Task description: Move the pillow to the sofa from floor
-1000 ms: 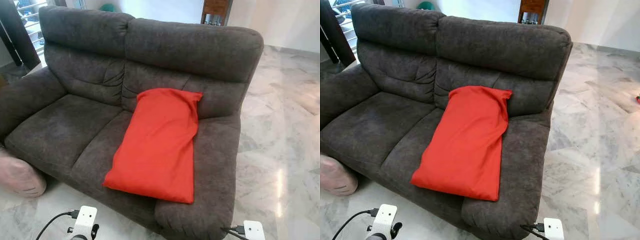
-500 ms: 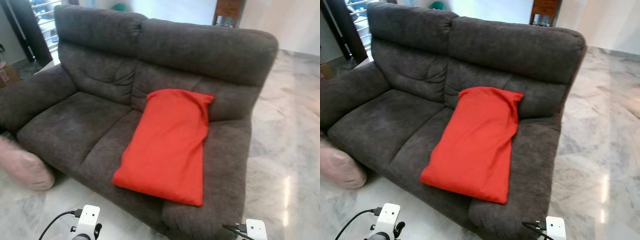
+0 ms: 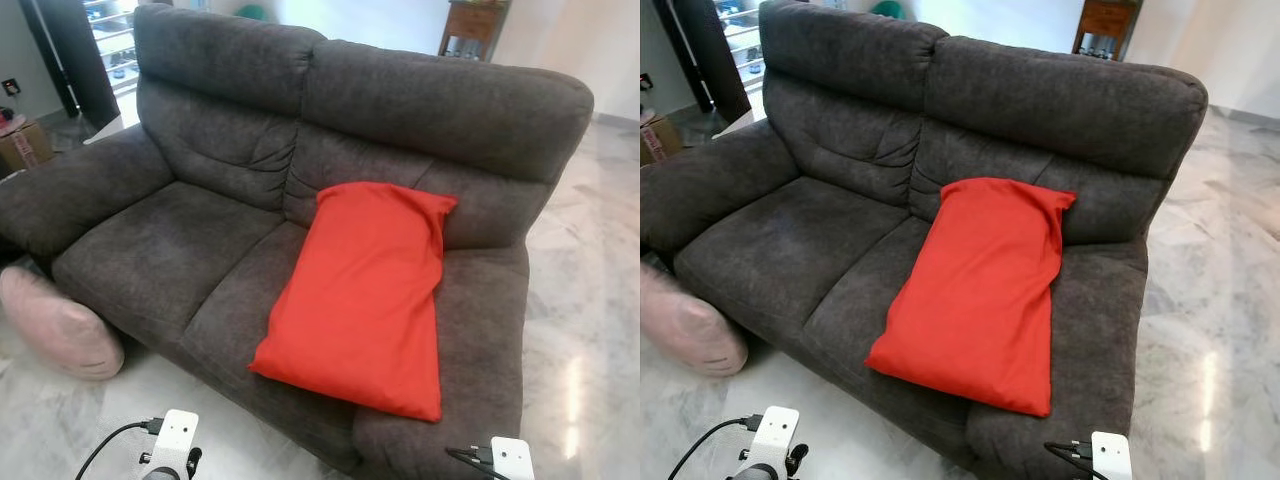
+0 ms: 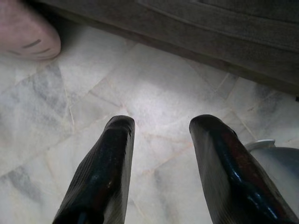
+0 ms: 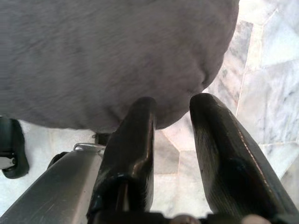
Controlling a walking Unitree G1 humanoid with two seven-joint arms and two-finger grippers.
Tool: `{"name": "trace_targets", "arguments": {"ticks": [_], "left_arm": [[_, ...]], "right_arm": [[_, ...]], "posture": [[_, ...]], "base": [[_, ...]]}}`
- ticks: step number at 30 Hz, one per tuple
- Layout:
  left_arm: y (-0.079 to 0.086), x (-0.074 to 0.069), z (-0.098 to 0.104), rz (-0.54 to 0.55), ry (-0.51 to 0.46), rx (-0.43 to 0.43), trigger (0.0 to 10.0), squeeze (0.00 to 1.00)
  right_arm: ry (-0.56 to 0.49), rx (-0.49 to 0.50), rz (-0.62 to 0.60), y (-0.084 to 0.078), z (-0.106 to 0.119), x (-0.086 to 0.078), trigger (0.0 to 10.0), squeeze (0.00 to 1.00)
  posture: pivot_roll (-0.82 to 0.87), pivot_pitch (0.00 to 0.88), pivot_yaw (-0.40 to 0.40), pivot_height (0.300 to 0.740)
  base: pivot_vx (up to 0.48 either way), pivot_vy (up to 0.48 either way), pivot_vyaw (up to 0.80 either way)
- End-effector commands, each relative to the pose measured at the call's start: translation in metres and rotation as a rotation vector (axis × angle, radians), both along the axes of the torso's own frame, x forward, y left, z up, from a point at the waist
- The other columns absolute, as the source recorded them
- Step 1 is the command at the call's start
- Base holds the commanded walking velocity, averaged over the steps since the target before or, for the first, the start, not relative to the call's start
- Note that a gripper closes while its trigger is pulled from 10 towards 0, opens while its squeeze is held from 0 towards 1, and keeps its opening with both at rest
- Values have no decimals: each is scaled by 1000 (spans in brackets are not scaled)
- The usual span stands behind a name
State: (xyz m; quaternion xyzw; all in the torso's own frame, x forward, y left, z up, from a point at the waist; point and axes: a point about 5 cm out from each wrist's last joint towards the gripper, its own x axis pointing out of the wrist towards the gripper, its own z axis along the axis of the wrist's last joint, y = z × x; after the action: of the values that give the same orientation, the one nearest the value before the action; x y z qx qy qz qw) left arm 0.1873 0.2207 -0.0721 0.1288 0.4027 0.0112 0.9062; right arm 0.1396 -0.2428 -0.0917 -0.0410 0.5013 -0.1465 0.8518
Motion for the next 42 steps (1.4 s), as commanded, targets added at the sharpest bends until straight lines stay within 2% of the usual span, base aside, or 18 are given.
{"name": "trace_targets", "arguments": {"ticks": [1, 42], "left_arm": [[1, 1, 0, 0, 11, 8, 10000, 0], [1, 4, 1, -7, 8, 6, 10000, 0]], "right_arm": [[5, 1, -10, -1, 0, -1, 10000, 0], [0, 11, -10, 2, 0, 1, 10000, 0]], "posture": [[161, 17, -34, 740], [153, 0, -31, 740]], "base": [[0, 311, 0], [0, 351, 0]]}}
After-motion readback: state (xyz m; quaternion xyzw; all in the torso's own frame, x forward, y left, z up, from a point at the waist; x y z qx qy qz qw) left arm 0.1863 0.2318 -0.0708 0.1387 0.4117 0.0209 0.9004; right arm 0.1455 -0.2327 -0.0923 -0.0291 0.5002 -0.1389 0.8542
